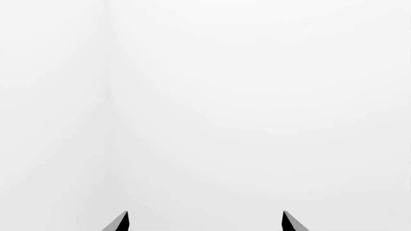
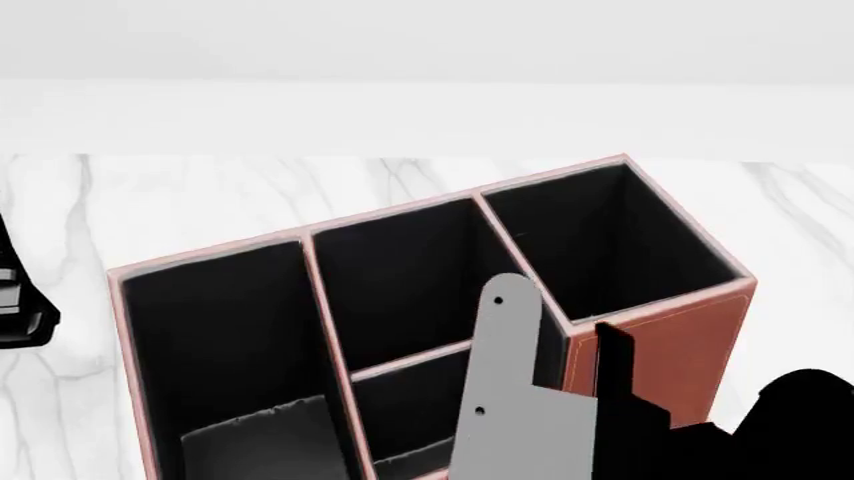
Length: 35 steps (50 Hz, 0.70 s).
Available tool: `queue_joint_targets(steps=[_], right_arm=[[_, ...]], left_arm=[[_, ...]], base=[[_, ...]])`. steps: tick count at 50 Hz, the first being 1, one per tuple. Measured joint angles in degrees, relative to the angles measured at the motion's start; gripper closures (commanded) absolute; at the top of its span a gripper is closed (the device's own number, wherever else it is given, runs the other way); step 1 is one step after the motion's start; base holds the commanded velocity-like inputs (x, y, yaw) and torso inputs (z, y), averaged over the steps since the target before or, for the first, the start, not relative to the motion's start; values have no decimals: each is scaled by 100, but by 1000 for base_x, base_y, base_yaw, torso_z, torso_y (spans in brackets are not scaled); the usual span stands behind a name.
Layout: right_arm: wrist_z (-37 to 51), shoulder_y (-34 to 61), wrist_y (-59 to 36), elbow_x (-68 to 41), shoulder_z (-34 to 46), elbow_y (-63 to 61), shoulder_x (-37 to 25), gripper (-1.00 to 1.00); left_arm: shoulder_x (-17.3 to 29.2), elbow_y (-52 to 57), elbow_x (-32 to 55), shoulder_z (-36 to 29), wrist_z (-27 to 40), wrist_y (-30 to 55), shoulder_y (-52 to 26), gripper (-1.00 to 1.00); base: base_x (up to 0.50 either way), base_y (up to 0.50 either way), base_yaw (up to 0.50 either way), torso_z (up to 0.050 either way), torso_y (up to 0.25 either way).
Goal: Pick up the book and place it in the front compartment of the caddy.
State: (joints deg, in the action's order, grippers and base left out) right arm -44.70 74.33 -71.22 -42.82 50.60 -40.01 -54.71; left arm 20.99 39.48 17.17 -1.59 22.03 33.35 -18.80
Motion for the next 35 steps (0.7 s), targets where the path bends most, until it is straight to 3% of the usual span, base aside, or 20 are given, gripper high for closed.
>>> queue_joint_targets(steps=[21, 35], right_arm=[[-603, 1864, -426, 267, 156, 739, 551, 100], [-780, 2443, -356, 542, 383, 1230, 831, 100]], left_arm=[[6, -28, 0, -94, 35, -32, 5, -100], [30, -28, 31, -84, 56, -37, 5, -100]], base=[[0, 0, 0, 0, 1], [0, 0, 0, 0, 1]])
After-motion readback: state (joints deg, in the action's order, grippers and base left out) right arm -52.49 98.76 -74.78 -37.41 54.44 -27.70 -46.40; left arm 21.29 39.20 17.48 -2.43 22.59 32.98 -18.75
